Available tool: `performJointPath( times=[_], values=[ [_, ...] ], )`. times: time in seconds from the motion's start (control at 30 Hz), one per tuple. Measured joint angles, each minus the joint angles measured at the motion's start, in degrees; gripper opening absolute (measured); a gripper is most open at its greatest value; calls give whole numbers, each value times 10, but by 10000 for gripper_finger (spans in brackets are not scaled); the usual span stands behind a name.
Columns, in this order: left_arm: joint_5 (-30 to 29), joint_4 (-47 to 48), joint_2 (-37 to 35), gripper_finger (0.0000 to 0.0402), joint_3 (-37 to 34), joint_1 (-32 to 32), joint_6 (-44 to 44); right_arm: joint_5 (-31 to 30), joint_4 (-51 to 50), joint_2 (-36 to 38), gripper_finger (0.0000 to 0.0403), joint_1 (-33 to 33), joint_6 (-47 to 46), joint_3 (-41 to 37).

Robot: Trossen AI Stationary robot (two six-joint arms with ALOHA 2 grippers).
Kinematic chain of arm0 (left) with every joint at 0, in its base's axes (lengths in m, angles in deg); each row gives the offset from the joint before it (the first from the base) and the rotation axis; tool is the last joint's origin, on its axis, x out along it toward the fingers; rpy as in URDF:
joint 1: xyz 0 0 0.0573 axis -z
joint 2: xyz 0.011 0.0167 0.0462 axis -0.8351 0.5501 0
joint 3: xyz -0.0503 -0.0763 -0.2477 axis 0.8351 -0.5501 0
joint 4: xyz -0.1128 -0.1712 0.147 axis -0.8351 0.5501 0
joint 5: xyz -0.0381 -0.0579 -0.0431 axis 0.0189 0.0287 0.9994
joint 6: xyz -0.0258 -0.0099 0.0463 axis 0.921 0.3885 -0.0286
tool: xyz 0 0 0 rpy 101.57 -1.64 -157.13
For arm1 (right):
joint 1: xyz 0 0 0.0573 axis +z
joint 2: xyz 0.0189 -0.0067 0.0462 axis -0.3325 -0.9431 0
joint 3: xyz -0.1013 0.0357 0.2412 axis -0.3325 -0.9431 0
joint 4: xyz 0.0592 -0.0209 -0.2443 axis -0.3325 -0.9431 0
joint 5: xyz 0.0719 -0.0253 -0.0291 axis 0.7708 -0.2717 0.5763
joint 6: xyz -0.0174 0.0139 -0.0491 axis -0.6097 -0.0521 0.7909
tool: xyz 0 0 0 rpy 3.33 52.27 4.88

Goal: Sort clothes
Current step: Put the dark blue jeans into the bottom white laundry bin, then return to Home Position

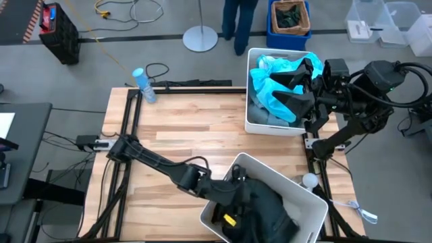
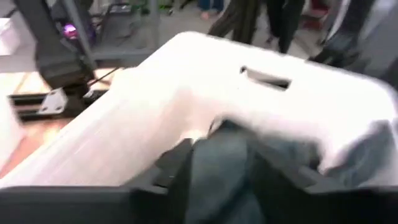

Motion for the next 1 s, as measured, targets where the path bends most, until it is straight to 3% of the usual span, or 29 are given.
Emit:
performJointPath(
  times=[0.2,0.3,0.4,0.53,0.7,1.0],
  values=[
    [62,18,-3,253,5,-2,41,0,-5,0,276,0,0,0],
    [80,72,-2,274,45,-9,71,0,-7,0,276,0,0,0],
    [53,161,-6,271,109,-14,75,0,-18,0,276,0,-7,0],
    [-21,212,-15,241,167,-5,29,0,-54,0,276,4,-23,0],
    [-86,183,-98,176,136,6,-26,-1,-73,-5,276,24,0,0],
    [-133,191,-256,22,35,7,-61,-56,-114,-25,276,65,27,0]
  ],
)
